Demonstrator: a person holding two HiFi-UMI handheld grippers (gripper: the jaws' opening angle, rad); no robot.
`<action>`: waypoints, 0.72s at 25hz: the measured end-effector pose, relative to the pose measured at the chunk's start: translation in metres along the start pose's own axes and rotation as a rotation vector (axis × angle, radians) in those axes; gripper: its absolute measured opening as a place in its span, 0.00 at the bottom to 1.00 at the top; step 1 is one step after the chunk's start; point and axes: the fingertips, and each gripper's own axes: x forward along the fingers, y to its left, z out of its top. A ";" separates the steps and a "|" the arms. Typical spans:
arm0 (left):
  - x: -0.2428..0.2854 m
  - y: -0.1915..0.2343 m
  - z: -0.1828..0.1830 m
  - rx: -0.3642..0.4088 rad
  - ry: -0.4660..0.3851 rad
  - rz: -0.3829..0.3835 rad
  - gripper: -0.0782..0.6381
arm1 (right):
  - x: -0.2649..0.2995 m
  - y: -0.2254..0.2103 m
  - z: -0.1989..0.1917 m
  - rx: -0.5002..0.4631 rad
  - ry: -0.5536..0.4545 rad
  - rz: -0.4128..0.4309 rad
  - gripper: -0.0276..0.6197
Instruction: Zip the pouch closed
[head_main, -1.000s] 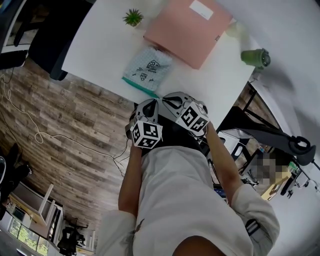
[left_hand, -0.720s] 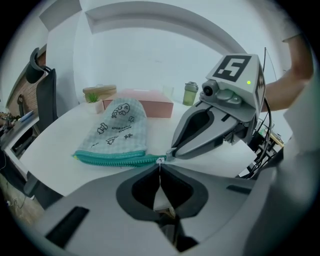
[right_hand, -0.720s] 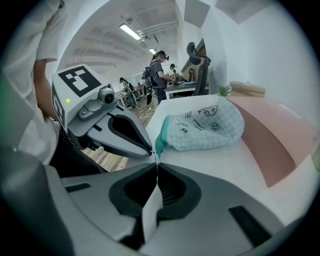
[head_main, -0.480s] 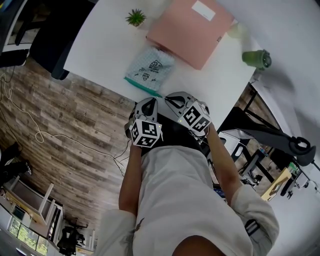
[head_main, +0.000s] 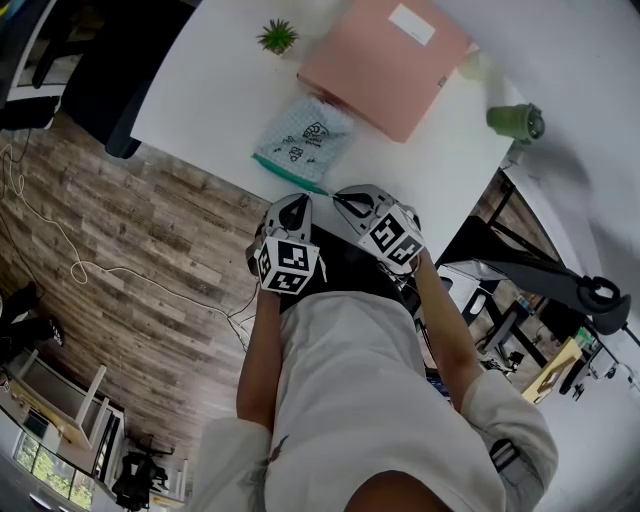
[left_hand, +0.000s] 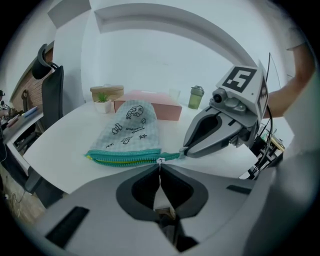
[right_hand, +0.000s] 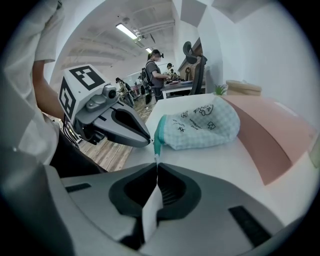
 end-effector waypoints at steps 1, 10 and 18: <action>0.000 0.001 0.001 0.000 -0.002 0.001 0.11 | 0.000 0.000 0.001 0.002 -0.002 -0.002 0.05; -0.004 0.014 0.003 -0.039 -0.012 0.013 0.11 | -0.001 -0.003 0.003 0.021 0.002 -0.018 0.05; -0.006 0.023 0.005 -0.044 -0.014 0.021 0.11 | 0.000 -0.005 0.005 0.047 -0.005 -0.028 0.05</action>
